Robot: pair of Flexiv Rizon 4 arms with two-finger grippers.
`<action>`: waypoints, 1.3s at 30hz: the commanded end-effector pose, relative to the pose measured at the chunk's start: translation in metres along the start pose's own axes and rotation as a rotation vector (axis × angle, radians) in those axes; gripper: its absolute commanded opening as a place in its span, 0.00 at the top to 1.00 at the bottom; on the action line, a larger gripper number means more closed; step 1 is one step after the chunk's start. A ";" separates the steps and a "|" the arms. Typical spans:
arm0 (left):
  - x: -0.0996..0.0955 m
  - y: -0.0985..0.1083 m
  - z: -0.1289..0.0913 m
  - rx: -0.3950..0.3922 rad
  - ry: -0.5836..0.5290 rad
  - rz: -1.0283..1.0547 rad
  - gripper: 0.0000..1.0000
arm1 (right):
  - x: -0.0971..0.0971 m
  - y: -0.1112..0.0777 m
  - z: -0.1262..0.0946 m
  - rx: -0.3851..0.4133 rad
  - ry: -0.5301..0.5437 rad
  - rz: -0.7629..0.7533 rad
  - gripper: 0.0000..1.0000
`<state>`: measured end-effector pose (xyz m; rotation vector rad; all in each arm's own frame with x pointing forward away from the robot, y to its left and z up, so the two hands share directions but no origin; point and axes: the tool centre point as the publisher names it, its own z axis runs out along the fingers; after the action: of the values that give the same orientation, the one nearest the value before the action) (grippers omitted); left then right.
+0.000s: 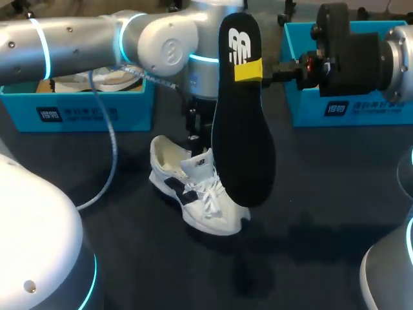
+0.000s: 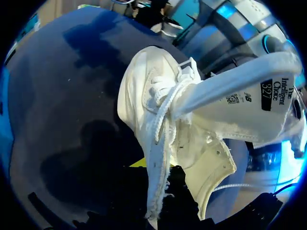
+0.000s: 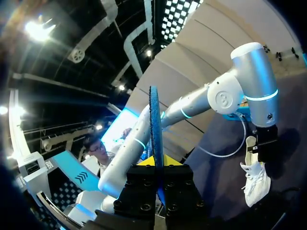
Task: Take the shoe out of the shoebox, open the shoe tongue, remove and reinsert the insole, then place the shoe into the shoebox
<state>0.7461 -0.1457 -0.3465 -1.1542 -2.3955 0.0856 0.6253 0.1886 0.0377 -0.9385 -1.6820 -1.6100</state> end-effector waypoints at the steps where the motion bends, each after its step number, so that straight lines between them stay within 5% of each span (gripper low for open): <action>1: 0.012 -0.009 -0.006 -0.230 -0.031 0.470 1.00 | -0.001 0.001 0.003 0.000 0.000 0.001 1.00; 7: 0.016 -0.012 -0.007 -0.294 -0.081 0.601 1.00 | -0.001 0.001 0.003 0.000 0.000 0.001 1.00; 24: 0.017 -0.012 -0.007 -0.289 -0.095 0.593 1.00 | -0.001 0.001 0.003 0.000 0.000 0.001 1.00; 27: 0.008 -0.018 0.004 -0.235 -0.095 0.567 1.00 | -0.001 0.001 0.003 0.000 0.000 0.001 1.00; 39: -0.039 -0.024 0.000 -0.316 -0.041 0.563 1.00 | -0.001 0.001 0.003 0.000 0.000 0.001 1.00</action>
<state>0.7426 -0.1738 -0.3548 -1.9956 -2.1327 -0.0457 0.6254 0.1886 0.0377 -0.9385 -1.6821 -1.6100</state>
